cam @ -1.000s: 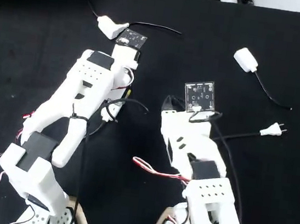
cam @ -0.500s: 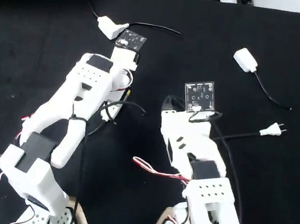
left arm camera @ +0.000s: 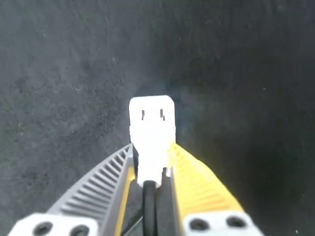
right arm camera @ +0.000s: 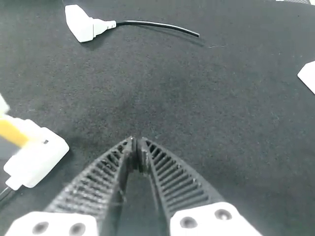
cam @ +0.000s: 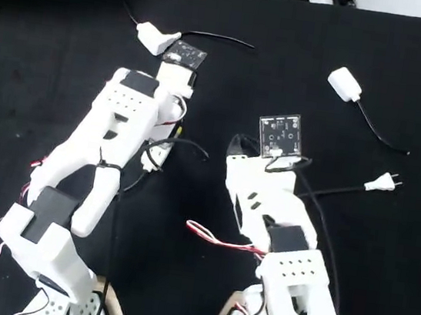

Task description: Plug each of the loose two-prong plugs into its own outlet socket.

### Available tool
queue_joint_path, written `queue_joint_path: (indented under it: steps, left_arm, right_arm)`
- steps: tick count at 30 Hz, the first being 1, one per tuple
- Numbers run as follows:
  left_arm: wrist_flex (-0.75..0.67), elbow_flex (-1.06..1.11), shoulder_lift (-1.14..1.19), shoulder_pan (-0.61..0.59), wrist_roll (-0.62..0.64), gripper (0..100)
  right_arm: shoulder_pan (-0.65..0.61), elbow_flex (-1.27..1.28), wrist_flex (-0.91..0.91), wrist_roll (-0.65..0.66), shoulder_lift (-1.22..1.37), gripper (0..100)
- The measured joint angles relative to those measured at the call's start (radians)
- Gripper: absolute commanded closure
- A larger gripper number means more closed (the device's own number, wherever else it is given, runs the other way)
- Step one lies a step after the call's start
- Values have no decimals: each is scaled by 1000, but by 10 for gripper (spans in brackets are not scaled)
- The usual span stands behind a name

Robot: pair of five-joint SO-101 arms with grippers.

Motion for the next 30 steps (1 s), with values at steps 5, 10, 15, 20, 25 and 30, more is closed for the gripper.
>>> queue_joint_path:
  steps: [5, 10, 15, 20, 25, 30]
  left_arm:
    - [34, -18, 2, -3, -3, 971]
    - [-9, 6, 2, -28, -3, 971]
    - [-52, 35, 2, -26, -3, 971]
    - [-60, 35, 2, -26, -3, 971]
    - [-60, 35, 2, -6, -3, 971]
    - [-60, 37, 2, -3, -3, 971]
  right_arm:
    - [0, 0, 0, 0, 0, 983]
    - [0, 0, 0, 0, 0, 983]
    - [0, 0, 0, 0, 0, 983]
    - [0, 0, 0, 0, 0, 983]
    - [0, 0, 0, 0, 0, 983]
    - [0, 0, 0, 0, 0, 983]
